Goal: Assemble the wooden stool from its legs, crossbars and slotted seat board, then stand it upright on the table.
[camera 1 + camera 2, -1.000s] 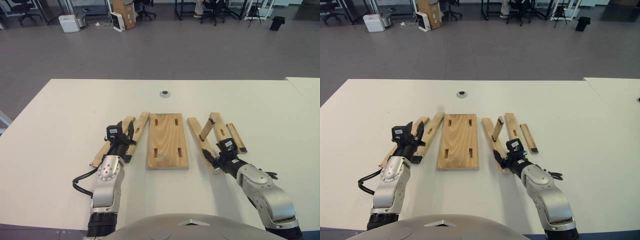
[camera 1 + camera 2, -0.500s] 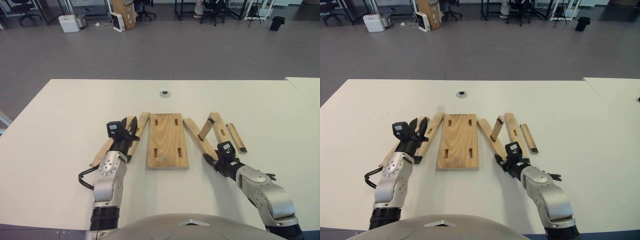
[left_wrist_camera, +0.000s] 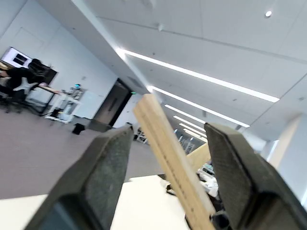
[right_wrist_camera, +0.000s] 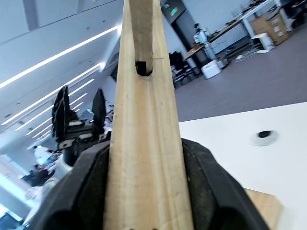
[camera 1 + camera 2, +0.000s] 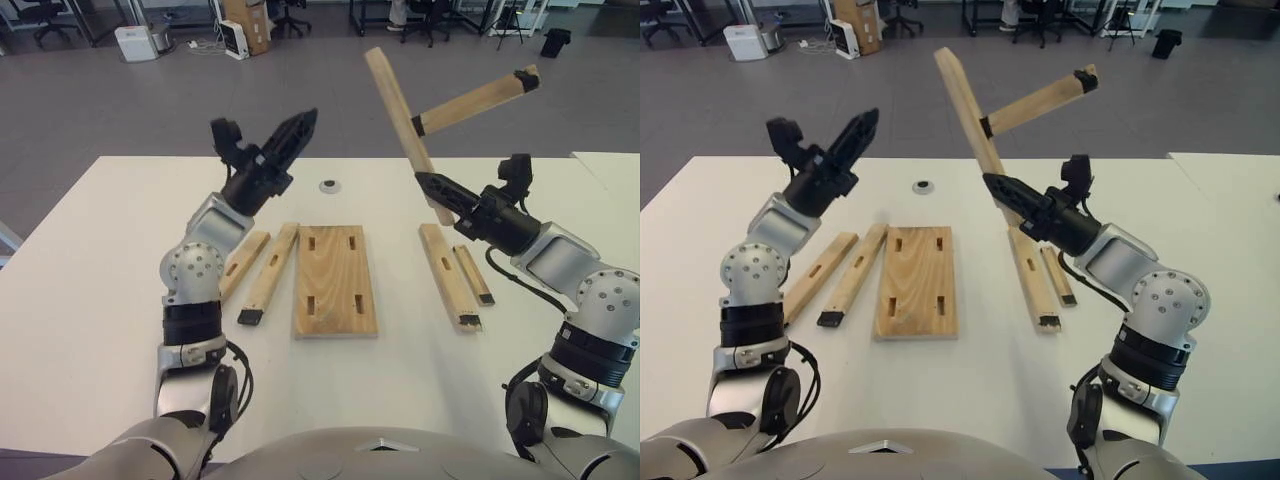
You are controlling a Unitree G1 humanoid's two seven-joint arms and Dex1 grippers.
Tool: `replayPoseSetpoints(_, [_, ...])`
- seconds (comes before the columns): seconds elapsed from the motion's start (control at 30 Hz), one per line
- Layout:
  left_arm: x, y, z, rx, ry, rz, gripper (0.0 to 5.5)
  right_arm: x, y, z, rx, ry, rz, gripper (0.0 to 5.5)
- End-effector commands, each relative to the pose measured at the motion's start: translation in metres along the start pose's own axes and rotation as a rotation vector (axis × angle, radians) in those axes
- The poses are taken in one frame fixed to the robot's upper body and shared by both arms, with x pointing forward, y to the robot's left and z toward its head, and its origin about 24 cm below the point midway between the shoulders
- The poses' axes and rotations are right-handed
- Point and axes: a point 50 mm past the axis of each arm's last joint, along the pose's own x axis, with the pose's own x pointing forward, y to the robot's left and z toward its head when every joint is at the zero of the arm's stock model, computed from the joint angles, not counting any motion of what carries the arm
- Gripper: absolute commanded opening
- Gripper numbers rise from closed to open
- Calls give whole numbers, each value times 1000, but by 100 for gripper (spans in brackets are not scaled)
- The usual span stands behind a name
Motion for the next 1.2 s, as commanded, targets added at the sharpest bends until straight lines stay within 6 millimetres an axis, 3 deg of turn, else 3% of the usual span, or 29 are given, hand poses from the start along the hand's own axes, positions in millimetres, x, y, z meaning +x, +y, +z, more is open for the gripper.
replayPoseSetpoints(0.03, [20,-12,8,-46,117,-124,338,5,25,4,-19,70,165,205])
replayPoseSetpoints(0.17, [17,-13,9,-90,236,-164,404,4,33,-1,-3,104,210,205])
replayPoseSetpoints(0.4, [24,-17,15,-159,226,-210,404,-3,32,-21,33,183,198,205])
replayPoseSetpoints(0.73, [14,-20,13,-224,259,-262,222,-4,27,-27,50,172,170,205])
replayPoseSetpoints(0.93, [19,-24,22,-173,235,-313,219,-1,15,-29,21,97,77,205])
replayPoseSetpoints(1.1, [17,-6,32,-61,235,-229,209,-19,-9,-37,67,-14,-86,308])
replayPoseSetpoints(1.2, [2,3,37,37,310,-173,206,-36,-26,-44,108,-54,-208,344])
